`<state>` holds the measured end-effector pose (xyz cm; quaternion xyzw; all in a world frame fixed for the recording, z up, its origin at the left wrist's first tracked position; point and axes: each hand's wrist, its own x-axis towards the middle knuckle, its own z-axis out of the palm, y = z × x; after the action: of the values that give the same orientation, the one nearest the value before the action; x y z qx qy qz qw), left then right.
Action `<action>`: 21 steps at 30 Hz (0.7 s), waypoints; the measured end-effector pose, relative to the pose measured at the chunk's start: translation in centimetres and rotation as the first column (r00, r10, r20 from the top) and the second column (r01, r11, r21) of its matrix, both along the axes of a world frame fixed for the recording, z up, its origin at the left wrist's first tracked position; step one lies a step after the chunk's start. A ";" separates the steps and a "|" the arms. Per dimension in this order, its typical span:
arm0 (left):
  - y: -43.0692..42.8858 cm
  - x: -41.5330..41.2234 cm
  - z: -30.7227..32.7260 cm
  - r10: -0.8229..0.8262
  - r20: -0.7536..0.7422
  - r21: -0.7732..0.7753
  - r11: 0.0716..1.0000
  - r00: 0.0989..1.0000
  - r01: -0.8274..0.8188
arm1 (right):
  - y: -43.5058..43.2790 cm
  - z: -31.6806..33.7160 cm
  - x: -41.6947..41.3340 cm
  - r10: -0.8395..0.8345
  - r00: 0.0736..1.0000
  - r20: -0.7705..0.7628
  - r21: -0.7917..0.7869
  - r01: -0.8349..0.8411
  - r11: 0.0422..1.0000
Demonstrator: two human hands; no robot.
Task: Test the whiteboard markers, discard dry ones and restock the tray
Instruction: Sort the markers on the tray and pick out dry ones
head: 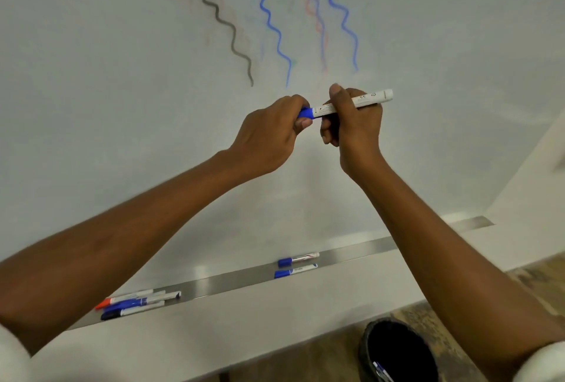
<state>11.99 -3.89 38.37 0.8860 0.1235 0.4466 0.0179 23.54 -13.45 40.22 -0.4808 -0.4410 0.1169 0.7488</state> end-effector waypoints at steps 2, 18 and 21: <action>-0.1 0.2 -0.6 -0.006 0.020 0.026 1.000 1.000 0.006 | -0.8 -0.8 0.4 0.011 1.000 0.017 -0.009 -0.011 1.000; 1.5 -2.7 -8.1 0.035 -0.047 0.156 0.987 0.998 -0.027 | -3.3 -9.1 2.6 -0.167 0.926 0.339 -0.116 0.217 0.969; 2.4 -4.9 -10.0 0.065 -0.072 0.141 0.988 0.995 -0.055 | -2.0 -11.3 1.3 -0.116 0.755 0.646 -0.129 0.258 0.958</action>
<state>7.12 -1.49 28.42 0.8975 0.1193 0.4201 -0.0621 24.83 -15.44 28.97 -0.6098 -0.6011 -0.0813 0.5101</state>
